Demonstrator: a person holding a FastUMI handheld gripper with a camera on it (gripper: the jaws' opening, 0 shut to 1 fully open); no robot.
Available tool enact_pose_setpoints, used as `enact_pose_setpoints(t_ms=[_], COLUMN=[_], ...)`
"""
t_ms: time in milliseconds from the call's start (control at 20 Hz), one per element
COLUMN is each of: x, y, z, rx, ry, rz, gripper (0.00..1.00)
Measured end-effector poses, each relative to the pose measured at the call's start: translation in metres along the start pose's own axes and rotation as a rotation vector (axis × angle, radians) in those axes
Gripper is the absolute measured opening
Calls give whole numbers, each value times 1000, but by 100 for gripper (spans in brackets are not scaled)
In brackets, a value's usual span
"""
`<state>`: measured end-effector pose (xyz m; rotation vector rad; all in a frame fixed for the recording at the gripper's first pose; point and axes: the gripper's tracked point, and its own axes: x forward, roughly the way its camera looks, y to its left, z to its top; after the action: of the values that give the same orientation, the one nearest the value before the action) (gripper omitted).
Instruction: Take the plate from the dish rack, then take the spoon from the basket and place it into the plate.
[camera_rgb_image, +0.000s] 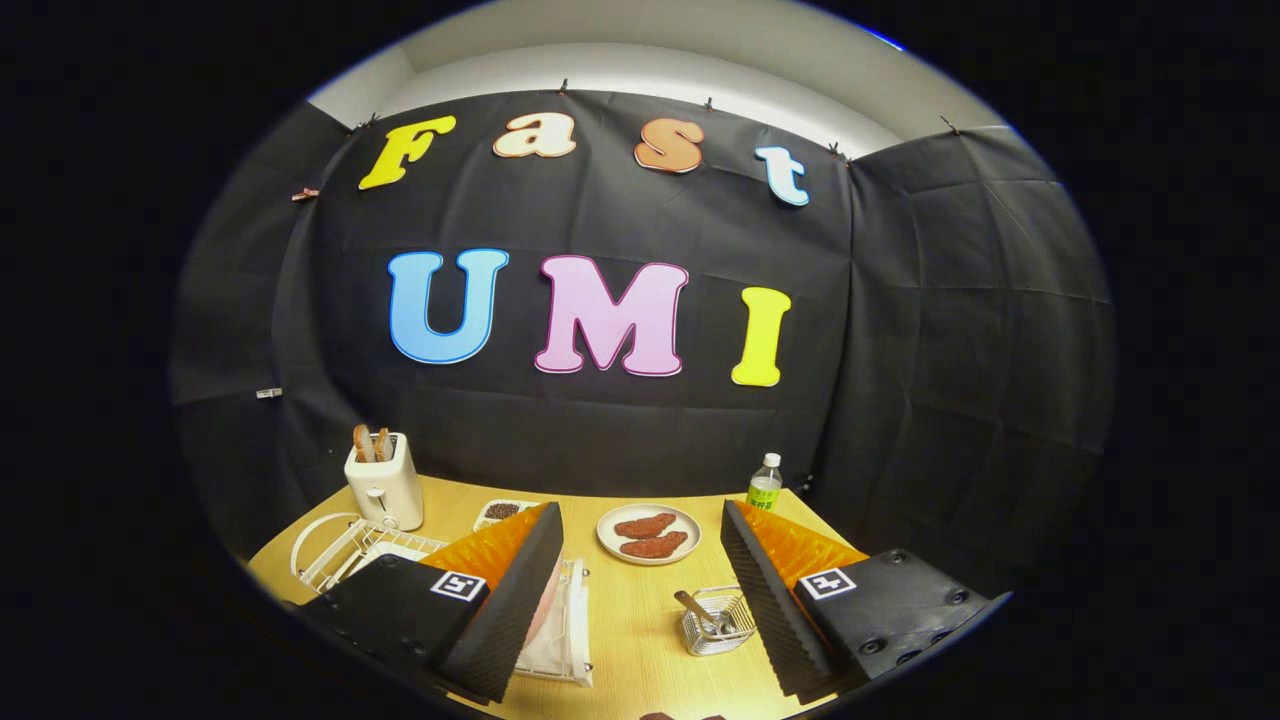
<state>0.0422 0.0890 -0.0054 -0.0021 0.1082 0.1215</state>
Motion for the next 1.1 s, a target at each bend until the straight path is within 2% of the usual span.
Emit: enact_pose_setpoints(t_ms=[200, 350, 500, 700, 1000, 1100], x=[16, 38, 64, 92, 106, 106], y=[17, 36, 49, 70, 79, 77], z=[4, -5, -17, -57, -126, -145], rx=[-25, -48, -93, -136, -145, -111], ry=[9, 66, 126, 283, 492, 555], rz=[26, 63, 61, 79, 49, 23], gripper=[97, 97, 97, 97, 95, 87])
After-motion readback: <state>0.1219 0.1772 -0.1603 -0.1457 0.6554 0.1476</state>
